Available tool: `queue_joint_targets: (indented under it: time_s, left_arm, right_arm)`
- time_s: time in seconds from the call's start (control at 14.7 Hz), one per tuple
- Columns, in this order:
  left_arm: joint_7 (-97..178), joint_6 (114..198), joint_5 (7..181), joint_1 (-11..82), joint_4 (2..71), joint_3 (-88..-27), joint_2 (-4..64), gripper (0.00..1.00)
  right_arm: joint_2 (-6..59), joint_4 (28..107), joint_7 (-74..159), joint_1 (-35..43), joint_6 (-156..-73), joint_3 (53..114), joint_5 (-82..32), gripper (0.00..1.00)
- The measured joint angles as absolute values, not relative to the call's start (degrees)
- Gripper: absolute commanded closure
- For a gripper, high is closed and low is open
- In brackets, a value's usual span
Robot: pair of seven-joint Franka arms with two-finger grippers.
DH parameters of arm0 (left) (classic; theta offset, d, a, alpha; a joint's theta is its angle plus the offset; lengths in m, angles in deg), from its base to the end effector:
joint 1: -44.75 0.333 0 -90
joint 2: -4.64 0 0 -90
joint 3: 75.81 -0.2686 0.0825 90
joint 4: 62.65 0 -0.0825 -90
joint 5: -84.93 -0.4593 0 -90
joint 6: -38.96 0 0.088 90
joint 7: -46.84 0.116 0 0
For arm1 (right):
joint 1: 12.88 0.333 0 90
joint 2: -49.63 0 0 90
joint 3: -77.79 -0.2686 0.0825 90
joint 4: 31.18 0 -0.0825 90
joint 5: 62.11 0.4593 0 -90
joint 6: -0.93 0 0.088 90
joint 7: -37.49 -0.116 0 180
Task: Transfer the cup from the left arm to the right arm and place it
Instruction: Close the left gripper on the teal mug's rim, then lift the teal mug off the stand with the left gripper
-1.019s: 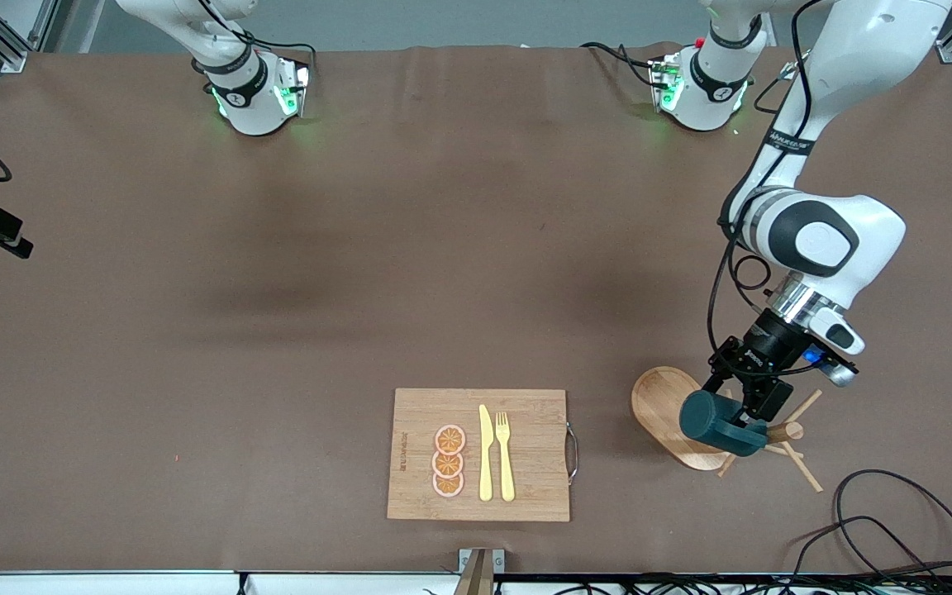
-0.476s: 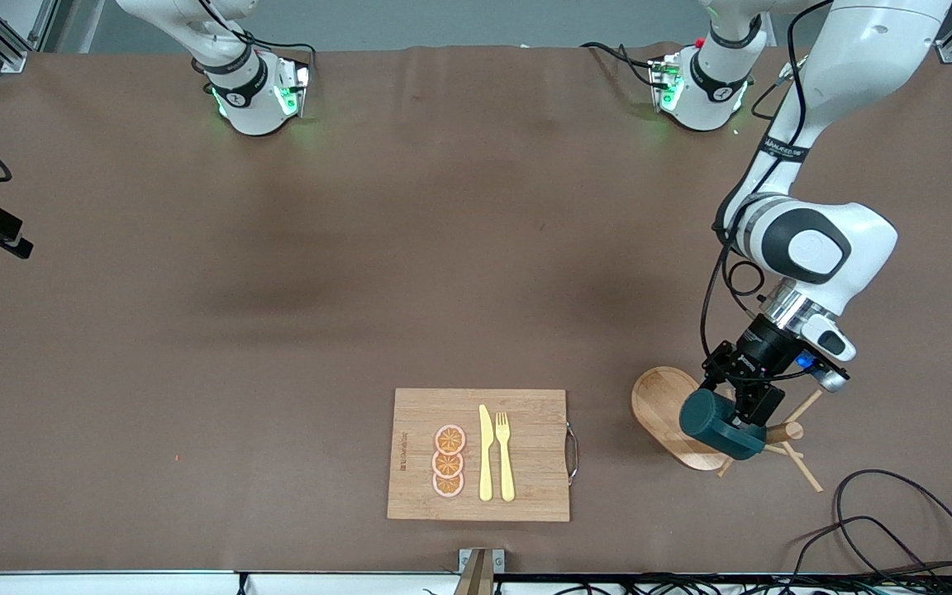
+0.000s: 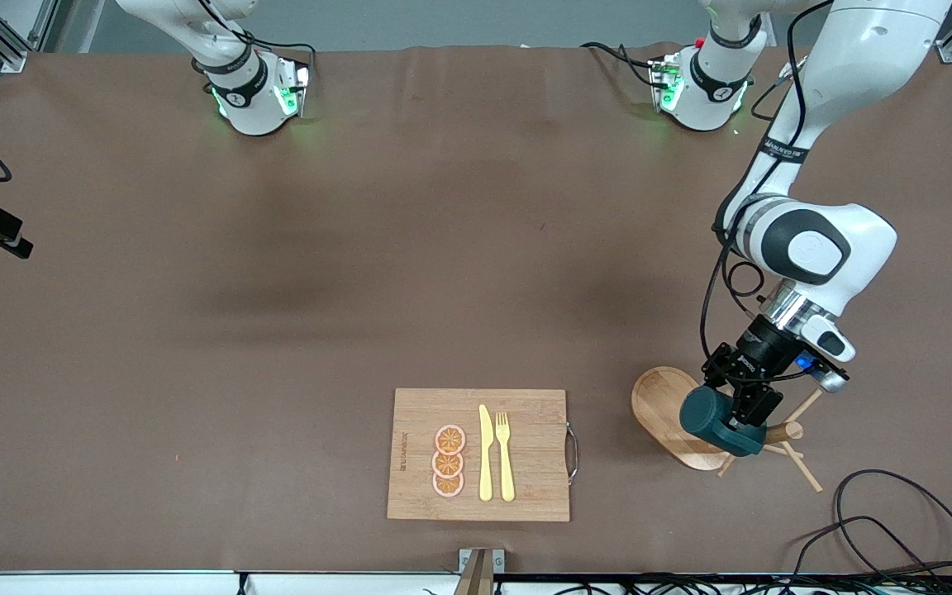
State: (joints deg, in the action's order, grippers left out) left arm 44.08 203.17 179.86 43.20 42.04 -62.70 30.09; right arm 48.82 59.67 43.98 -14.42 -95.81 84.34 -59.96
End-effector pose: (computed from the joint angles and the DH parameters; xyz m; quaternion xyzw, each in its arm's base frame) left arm 0.6868 -0.1208 0.2186 0.6805 0.5655 0.1082 0.4533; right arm 0.6399 -0.0866 0.5619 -0.9987 0.0153 -0.0463 0.0121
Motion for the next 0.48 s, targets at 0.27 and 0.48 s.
queue_joint_targets:
  time_s: [0.27, 0.48]
  left_arm:
    - [44.07, 203.39, 179.86, 43.18, 41.73, -62.69, 30.09, 0.21]
    - [44.07, 205.41, 179.86, 42.45, 41.06, -62.54, 29.81, 0.21]
  right_arm:
    - [48.82, 59.67, 43.98, -14.42, -95.81, 84.34, -59.96, 0.00]
    - [48.82, 59.67, 43.98, -14.42, -95.81, 84.34, -59.96, 0.00]
